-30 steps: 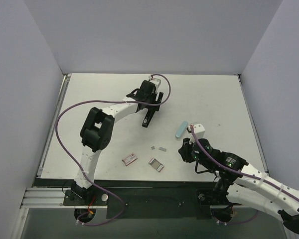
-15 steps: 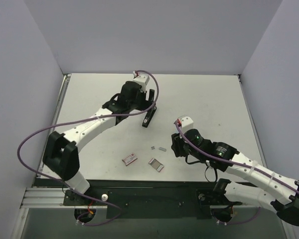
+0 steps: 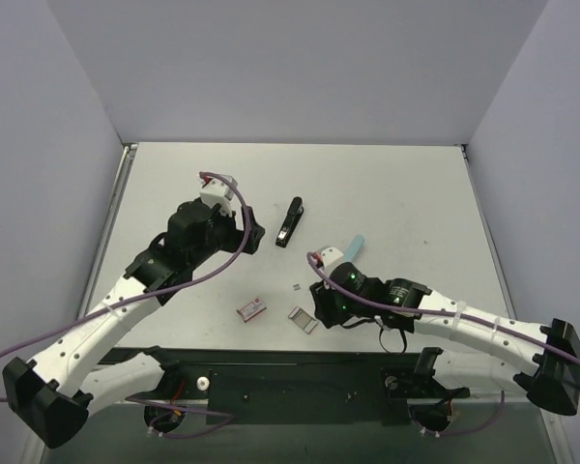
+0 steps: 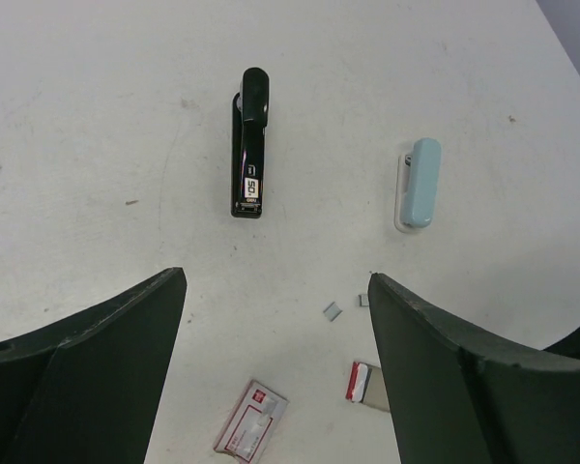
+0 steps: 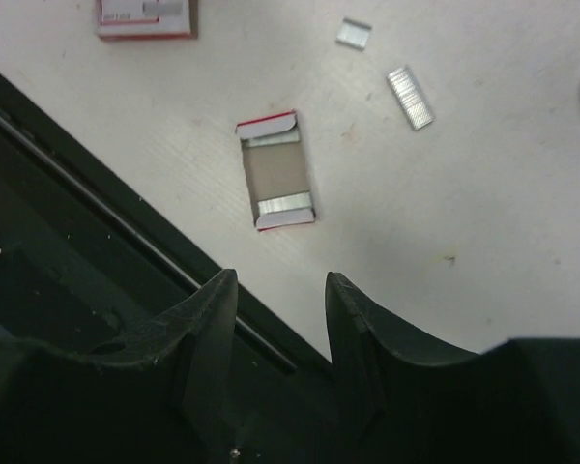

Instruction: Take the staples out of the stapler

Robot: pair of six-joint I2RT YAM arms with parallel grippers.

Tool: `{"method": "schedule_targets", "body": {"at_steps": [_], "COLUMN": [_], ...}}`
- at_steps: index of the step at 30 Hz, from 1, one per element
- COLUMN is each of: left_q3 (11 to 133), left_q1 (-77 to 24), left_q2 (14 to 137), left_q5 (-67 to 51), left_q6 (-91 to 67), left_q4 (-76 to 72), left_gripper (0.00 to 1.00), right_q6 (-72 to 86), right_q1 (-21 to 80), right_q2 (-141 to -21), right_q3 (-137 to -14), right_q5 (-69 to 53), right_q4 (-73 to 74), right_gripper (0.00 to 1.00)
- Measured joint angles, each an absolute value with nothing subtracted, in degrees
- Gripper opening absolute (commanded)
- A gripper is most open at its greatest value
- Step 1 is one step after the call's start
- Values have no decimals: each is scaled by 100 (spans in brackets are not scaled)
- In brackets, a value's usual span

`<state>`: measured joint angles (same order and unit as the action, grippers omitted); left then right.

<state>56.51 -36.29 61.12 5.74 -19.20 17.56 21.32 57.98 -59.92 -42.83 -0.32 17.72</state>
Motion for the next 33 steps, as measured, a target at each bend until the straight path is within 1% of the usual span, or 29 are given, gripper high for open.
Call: {"method": "schedule_targets", "body": {"at_steps": [1,8,17,22,33], "left_q3": [5544,4945,4762,4685,4683], "left_q1": [-3629,-3629,-3629,-3629,-3629], "left_q2": [5909,4982,4786,4698,4696], "left_q5": [567,344,-165,-329,-464], "left_q6": [-1940,-2093,-2130,-2185,-2187], "left_q4": [1809,2034,2272,2298,2298], "left_gripper": [87,87,86,86,86], "right_q6": [2239,3345,4775,5347,5769], "right_q1": [5948,6812,7564,7671,7638], "right_q2": [-6066,-6670,-7841,-8416,-8744], "right_q3": [-4211,-3802,-3747,-3885,-4106], "right_q5": [-21,528,1525,1911,2281], "right_q4": [1726,1308,910,871,709], "right_gripper": [35,34,34,34,33]}}
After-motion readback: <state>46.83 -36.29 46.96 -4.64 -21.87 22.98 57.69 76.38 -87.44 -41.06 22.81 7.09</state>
